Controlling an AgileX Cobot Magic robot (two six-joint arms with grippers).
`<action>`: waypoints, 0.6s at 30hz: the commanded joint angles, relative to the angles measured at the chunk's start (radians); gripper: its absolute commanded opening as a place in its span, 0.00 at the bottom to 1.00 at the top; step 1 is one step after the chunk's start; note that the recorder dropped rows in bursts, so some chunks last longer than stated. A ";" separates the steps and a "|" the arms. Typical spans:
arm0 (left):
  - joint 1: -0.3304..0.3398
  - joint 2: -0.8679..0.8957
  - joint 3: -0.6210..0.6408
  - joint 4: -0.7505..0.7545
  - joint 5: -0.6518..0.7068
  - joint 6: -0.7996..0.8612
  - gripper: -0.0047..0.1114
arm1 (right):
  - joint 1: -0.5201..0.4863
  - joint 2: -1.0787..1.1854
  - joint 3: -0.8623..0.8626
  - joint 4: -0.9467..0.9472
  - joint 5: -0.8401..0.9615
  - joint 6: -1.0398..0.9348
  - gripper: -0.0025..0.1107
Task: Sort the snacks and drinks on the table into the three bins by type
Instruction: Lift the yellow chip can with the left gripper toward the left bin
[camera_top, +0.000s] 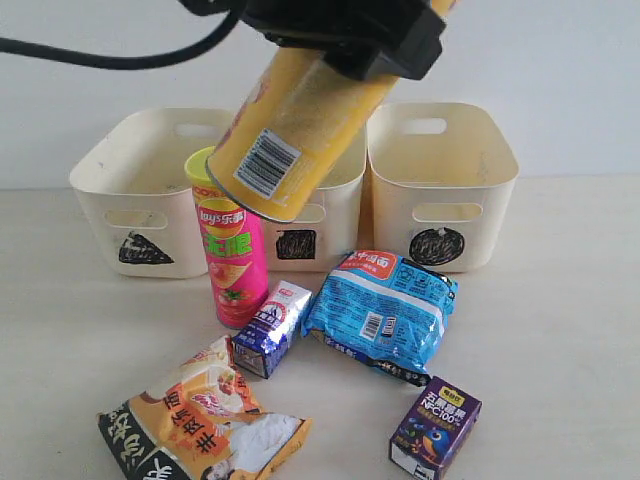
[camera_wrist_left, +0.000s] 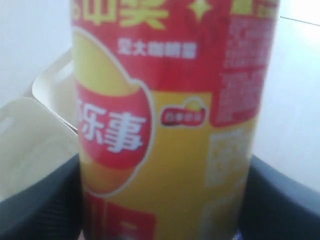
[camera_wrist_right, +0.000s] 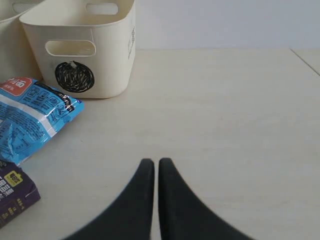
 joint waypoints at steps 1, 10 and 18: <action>0.039 -0.029 -0.003 0.003 0.025 -0.108 0.08 | -0.001 -0.006 -0.001 -0.008 -0.004 0.002 0.03; 0.207 -0.158 0.001 0.003 0.032 -0.173 0.08 | -0.001 -0.006 -0.001 -0.008 -0.004 0.002 0.03; 0.419 -0.188 0.001 0.039 0.016 -0.173 0.08 | -0.001 -0.006 -0.001 -0.008 -0.004 0.002 0.03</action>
